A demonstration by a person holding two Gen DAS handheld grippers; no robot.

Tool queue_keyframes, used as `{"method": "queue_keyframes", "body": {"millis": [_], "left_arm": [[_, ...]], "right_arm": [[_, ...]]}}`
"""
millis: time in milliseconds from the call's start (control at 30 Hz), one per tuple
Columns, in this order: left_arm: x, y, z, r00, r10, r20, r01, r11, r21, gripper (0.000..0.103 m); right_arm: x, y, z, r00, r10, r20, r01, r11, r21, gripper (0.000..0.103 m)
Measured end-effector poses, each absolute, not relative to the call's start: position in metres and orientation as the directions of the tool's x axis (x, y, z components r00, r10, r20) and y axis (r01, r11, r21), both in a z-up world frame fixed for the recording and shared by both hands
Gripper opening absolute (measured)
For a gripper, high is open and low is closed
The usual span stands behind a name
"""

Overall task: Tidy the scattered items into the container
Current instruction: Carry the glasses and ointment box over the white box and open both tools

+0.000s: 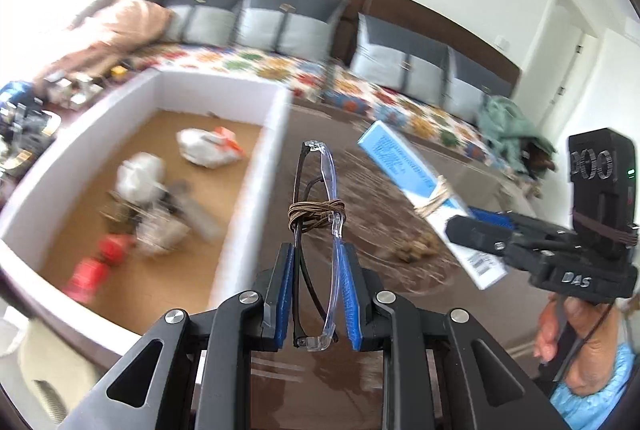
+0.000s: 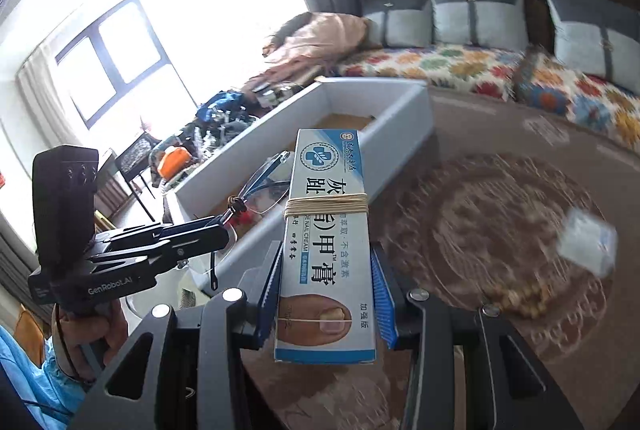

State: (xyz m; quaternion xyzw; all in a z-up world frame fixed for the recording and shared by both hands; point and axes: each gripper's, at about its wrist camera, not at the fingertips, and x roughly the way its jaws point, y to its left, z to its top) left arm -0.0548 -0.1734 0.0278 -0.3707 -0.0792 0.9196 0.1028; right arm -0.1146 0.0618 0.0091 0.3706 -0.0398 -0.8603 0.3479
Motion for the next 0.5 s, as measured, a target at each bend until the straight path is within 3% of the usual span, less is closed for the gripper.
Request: {"method": "queue_keyframes", "body": {"millis": [267, 500], "left_arm": [[-0.086, -0.264, 0.048, -0.746, 0.107, -0.658, -0.005, -0.988, -0.154, 0.022], [-0.121, -0.308, 0.018, -0.703, 0.065, -0.708, 0.063, -0.986, -0.153, 0.022]], "right_arm": [[-0.16, -0.061, 0.042, -0.451, -0.664, -0.596, 0.678, -0.689, 0.255, 0.041], [-0.204, -0.147, 0.02, -0.417, -0.601, -0.682, 0.692, -0.696, 0.191, 0.041]]}}
